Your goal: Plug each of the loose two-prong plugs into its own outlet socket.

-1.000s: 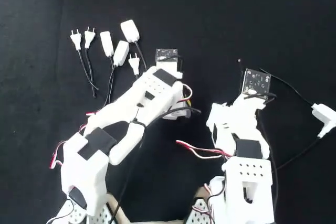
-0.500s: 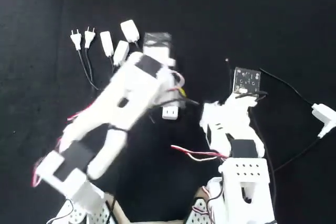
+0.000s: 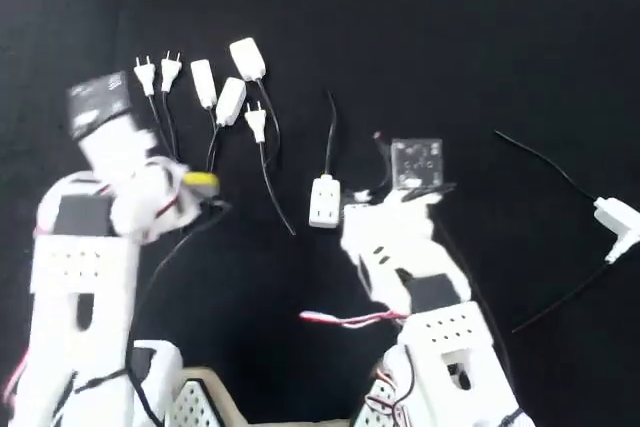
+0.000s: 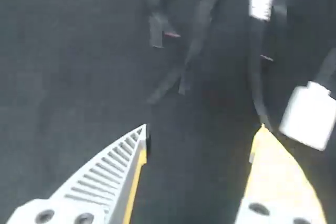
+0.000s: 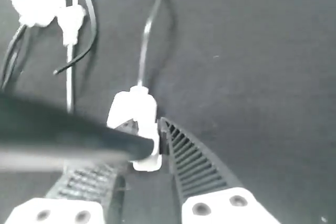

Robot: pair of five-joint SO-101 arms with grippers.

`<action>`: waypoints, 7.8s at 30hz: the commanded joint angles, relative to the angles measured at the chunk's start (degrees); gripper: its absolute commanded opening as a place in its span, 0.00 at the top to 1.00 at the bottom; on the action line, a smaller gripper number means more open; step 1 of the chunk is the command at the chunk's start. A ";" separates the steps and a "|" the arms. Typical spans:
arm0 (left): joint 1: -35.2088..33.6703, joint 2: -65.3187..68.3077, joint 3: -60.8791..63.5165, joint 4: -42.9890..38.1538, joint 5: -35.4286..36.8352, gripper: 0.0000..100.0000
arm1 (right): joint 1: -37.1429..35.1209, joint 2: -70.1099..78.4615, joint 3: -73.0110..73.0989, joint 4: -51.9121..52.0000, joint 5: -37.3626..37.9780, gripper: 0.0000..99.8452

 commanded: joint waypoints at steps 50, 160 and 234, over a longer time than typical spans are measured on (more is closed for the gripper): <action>18.77 12.31 7.08 -33.85 2.11 0.73 | 22.95 16.13 -22.99 10.02 25.14 0.99; 38.55 43.08 -13.41 -26.46 -101.27 0.74 | 33.32 -3.56 -16.75 17.41 27.60 0.99; 40.84 49.85 -16.92 -41.49 -88.70 0.73 | 37.80 -4.00 -16.92 17.67 28.92 0.99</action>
